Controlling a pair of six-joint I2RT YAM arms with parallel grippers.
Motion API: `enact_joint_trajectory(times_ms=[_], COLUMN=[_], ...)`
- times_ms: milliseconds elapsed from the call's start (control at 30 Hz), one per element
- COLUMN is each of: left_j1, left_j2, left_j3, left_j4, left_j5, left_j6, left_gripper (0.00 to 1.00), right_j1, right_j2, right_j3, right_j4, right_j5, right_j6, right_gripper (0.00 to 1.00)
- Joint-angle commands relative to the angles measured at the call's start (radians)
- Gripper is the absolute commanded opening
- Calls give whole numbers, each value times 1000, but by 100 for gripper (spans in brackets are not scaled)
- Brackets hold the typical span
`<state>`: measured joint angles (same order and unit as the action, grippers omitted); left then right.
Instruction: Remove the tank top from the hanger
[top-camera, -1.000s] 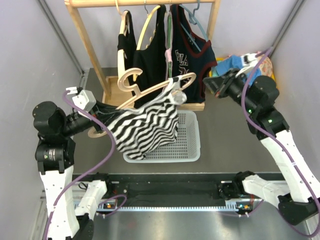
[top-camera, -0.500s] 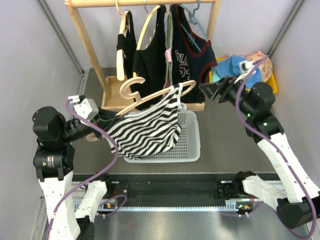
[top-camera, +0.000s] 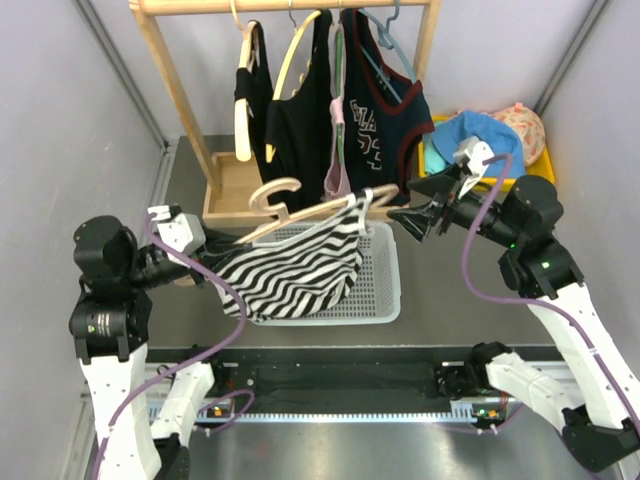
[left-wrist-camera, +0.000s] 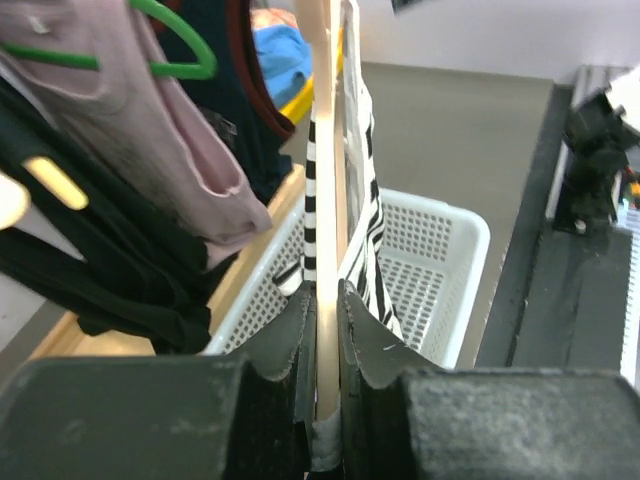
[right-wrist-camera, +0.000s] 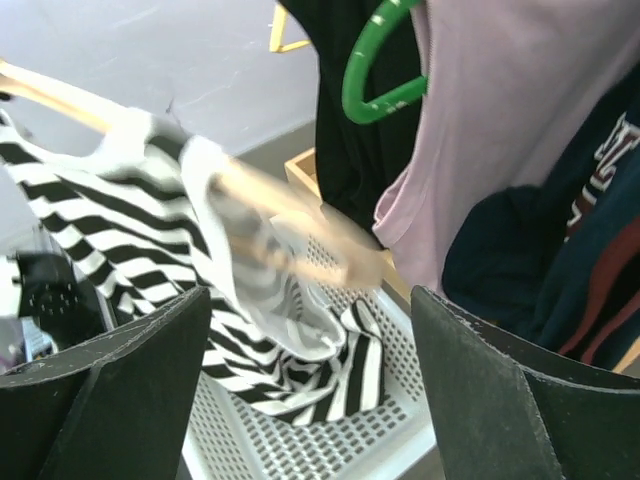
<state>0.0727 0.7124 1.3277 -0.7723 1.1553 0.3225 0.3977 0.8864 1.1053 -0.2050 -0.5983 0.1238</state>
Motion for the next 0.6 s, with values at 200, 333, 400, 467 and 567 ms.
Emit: enact_joint_trajectory(times_ms=[200, 333, 400, 467, 567], left_j1=[3, 2, 3, 3, 2], left_j2=[162, 190, 193, 193, 187], left_j3=[102, 123, 125, 130, 139], left_j4=[-412, -360, -343, -337, -335], left_j5=[115, 127, 141, 152, 178], left_j6=[535, 497, 483, 469, 449], left_gripper=[0, 1, 1, 1, 1], right_j1=[41, 81, 102, 138, 181], right_j2=[3, 32, 62, 91, 118], right_j3=[146, 172, 183, 200, 220], right_j4=[-146, -194, -217, -231, -232], right_j5=[-162, -230, -227, -202, -172], right_j6=[-200, -217, -231, -251, -269], right_gripper=[80, 79, 78, 75, 72])
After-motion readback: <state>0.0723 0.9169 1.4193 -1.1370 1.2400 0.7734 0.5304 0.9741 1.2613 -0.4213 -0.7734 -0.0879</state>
